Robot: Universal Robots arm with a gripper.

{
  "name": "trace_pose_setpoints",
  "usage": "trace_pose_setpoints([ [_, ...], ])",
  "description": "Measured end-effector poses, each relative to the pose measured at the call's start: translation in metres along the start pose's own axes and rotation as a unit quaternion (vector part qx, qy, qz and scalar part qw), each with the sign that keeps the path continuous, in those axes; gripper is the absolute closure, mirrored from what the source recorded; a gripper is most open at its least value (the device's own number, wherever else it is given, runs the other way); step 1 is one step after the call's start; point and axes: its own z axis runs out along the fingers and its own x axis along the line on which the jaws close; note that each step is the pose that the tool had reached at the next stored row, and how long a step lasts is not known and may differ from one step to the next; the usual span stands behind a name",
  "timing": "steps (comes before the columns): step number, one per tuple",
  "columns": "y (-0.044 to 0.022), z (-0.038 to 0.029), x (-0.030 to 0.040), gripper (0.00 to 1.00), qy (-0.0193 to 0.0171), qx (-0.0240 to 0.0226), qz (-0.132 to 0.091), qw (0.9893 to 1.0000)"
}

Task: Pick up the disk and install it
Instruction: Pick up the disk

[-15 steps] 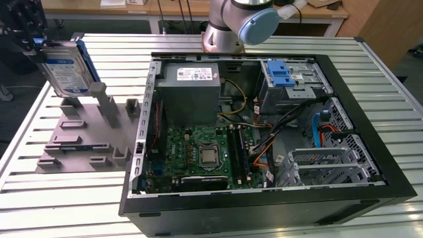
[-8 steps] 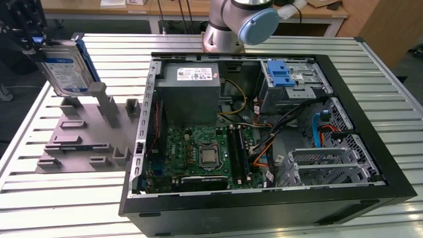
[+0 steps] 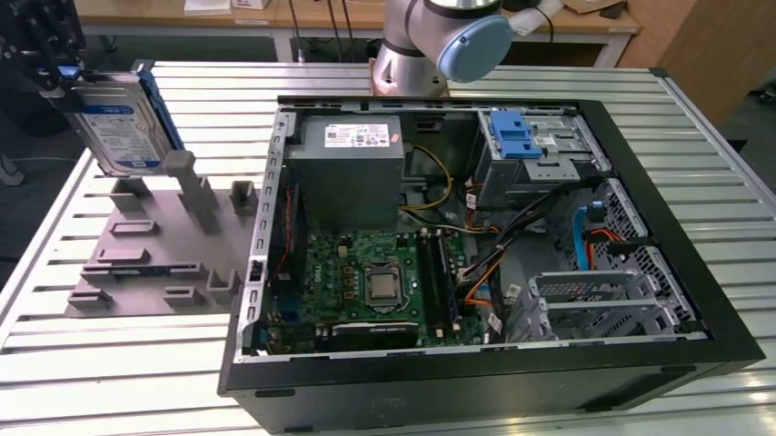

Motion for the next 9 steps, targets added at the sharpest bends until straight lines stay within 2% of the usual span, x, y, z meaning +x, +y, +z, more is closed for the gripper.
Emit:
trace_pose_setpoints([
  [9,0.0,-0.0019,0.0,0.64,0.0,0.0,0.0,1.0],
])
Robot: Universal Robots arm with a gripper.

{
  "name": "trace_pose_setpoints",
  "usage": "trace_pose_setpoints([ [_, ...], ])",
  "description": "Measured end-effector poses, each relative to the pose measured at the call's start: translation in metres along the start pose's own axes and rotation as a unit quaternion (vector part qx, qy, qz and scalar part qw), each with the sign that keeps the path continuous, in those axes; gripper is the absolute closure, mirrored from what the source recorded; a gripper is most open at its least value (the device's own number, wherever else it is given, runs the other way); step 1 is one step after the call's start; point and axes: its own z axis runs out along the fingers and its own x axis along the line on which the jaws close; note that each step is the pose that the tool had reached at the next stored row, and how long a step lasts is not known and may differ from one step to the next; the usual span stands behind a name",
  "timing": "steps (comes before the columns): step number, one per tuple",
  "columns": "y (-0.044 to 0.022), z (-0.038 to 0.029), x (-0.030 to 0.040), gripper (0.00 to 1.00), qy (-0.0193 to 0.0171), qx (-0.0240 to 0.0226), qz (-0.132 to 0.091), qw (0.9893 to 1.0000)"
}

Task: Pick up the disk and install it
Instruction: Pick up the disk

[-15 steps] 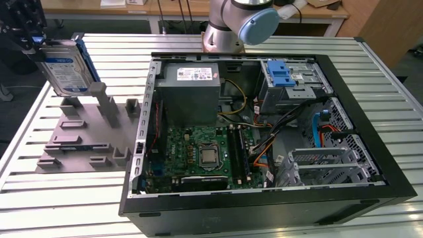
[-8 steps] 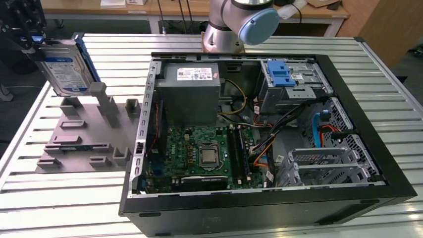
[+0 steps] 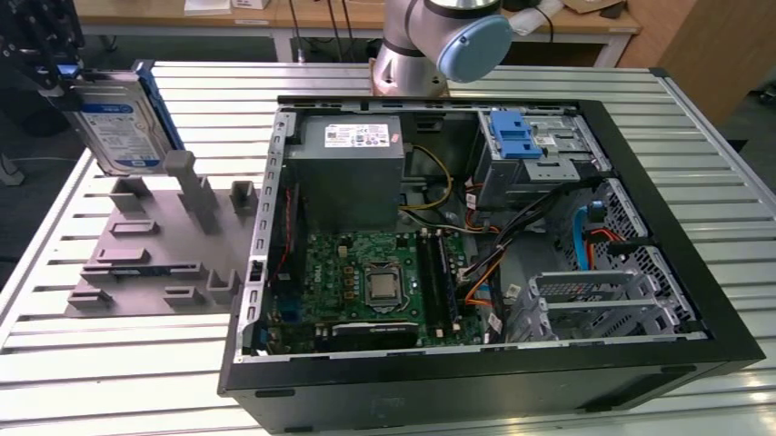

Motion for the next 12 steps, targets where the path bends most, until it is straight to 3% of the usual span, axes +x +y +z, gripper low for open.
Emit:
trace_pose_setpoints([
  [12,0.0,-0.0024,0.0,0.64,0.0,0.0,0.0,1.0],
])
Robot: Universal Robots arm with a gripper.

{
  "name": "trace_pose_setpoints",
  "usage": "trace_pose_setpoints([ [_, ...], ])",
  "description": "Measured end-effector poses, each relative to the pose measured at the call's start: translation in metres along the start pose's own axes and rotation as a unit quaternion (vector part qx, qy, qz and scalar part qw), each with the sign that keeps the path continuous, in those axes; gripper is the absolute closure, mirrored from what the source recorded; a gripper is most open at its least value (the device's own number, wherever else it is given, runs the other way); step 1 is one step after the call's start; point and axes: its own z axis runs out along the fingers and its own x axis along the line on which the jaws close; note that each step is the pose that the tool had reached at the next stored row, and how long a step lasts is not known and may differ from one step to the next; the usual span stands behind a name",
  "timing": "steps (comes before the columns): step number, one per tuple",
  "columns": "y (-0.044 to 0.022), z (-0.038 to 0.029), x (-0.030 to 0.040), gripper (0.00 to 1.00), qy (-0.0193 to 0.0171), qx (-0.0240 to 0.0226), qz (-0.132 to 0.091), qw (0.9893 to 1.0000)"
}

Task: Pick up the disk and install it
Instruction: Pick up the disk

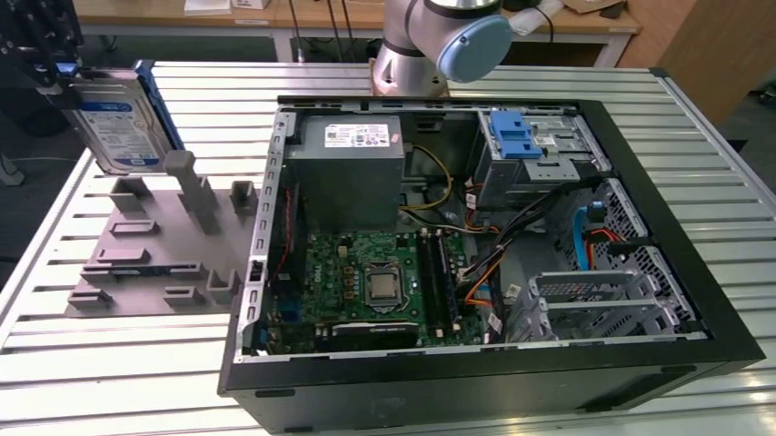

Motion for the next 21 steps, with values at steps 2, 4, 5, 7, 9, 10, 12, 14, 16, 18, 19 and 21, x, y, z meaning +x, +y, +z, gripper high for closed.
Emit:
trace_pose_setpoints([
  [2,0.0,-0.0004,0.0,0.64,0.0,0.0,0.0,1.0],
  [4,0.0,-0.001,0.0,0.64,0.0,0.0,0.0,1.0],
  [5,0.0,-0.0012,0.0,0.64,0.0,0.0,0.0,1.0],
  [7,0.0,-0.0017,0.0,0.64,0.0,0.0,0.0,1.0],
  [9,0.0,-0.0023,0.0,0.64,0.0,0.0,0.0,1.0],
  [10,0.0,-0.0025,0.0,0.64,0.0,0.0,0.0,1.0],
  [12,0.0,-0.003,0.0,0.64,0.0,0.0,0.0,1.0],
  [14,0.0,-0.0035,0.0,0.64,0.0,0.0,0.0,1.0],
  [16,0.0,-0.0041,0.0,0.64,0.0,0.0,0.0,1.0],
  [18,0.0,-0.0046,0.0,0.64,0.0,0.0,0.0,1.0],
  [19,0.0,-0.0048,0.0,0.64,0.0,0.0,0.0,1.0],
  [21,0.0,-0.0053,0.0,0.64,0.0,0.0,0.0,1.0],
])
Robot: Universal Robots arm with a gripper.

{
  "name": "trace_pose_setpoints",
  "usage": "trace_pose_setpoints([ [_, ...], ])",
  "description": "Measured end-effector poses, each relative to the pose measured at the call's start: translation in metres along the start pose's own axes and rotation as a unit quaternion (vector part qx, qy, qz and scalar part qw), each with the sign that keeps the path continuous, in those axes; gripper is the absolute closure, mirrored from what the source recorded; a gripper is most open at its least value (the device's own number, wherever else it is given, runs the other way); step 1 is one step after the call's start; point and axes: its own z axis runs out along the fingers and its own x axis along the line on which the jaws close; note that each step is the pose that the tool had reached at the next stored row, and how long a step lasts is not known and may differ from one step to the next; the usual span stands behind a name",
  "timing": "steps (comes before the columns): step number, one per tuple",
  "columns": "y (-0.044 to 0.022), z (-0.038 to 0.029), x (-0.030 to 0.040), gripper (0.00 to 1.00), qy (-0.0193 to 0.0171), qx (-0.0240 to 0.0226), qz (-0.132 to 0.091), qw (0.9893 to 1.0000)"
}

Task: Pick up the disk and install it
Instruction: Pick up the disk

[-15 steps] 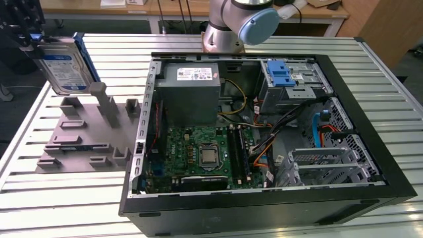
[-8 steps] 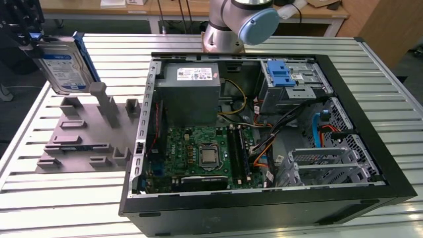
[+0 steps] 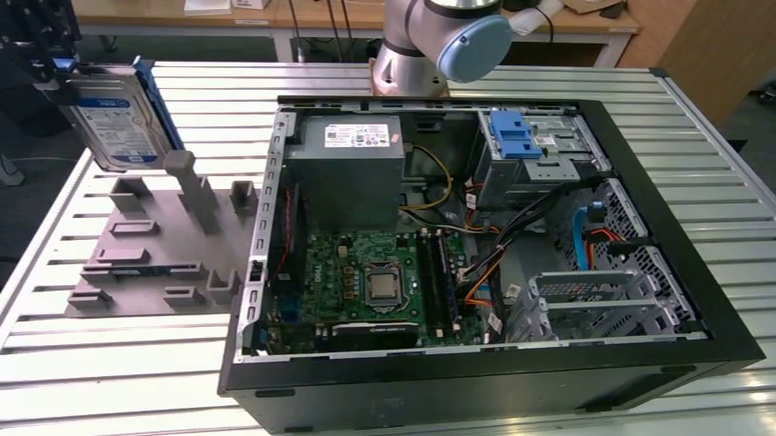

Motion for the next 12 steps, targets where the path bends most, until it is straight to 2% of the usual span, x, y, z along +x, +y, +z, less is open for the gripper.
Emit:
trace_pose_setpoints([
  [12,0.0,-0.0021,0.0,0.64,0.0,0.0,0.0,1.0],
])
